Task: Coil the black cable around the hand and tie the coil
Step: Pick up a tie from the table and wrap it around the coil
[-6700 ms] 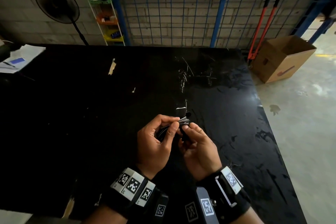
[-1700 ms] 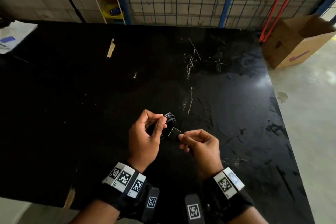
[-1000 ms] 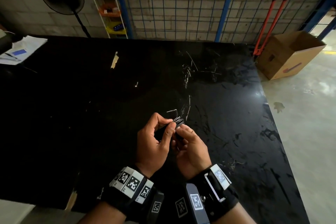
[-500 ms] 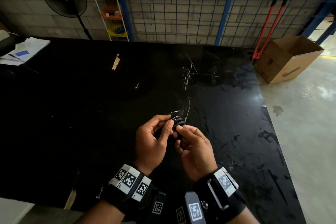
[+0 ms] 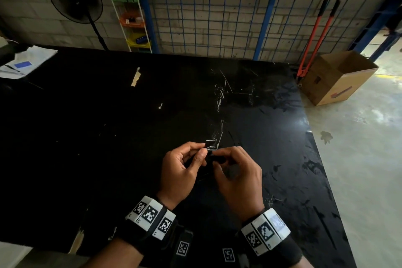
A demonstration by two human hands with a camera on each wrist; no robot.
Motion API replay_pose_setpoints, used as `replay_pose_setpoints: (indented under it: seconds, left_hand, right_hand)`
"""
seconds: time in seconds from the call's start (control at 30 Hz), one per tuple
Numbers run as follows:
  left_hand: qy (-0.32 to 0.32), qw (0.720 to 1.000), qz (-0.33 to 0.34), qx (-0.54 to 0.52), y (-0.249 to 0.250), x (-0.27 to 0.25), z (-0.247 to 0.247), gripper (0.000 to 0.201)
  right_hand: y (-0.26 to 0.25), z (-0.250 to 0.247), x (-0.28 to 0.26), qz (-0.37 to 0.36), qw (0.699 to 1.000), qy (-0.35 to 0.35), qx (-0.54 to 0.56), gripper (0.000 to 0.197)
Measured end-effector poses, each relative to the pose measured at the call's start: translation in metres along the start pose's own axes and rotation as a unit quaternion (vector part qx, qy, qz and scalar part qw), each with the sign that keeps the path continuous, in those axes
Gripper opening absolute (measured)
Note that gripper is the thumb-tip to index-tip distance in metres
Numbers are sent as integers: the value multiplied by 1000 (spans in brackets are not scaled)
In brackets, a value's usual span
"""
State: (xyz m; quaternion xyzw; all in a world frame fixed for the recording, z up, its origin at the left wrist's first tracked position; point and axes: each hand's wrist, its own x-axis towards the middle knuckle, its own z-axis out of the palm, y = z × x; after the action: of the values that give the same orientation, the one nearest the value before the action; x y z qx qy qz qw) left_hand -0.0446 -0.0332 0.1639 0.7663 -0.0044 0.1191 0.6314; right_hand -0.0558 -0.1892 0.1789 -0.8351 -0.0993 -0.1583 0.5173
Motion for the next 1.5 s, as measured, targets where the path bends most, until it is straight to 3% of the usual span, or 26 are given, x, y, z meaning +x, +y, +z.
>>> replay_pose_setpoints:
  seconds: [0.13,0.33,0.7,0.83,1.07,1.27,1.4,1.5]
  left_hand:
    - [-22,1000,-5,-11,2,1,2,9]
    - [-81,997,-8,4,6,6,0,9]
    - [-165,984,2,62,11,15,0,8]
    - [-200,978,-7,59,13,16,7,7]
    - [-230,971,-34,64,18,13,24,8]
    - [-246,966,-41,72,21,11,44,11]
    - [-239,968,-44,59,23,6,52,20]
    - [-224,969,-88,65,11,1,44,42]
  right_hand:
    - [6,-6,7,-51,997,15,-60,16]
    - [16,-24,16,-106,991,-43,-63,7]
    - [35,-48,24,-112,980,-136,-90,13]
    - [40,-57,26,-103,979,-171,-43,13]
    - [54,-76,26,-93,985,-148,7,9]
    - [71,-89,27,30,985,-129,112,20]
    - [88,-100,27,122,951,-136,248,23]
    - [100,-108,25,175,923,-114,324,21]
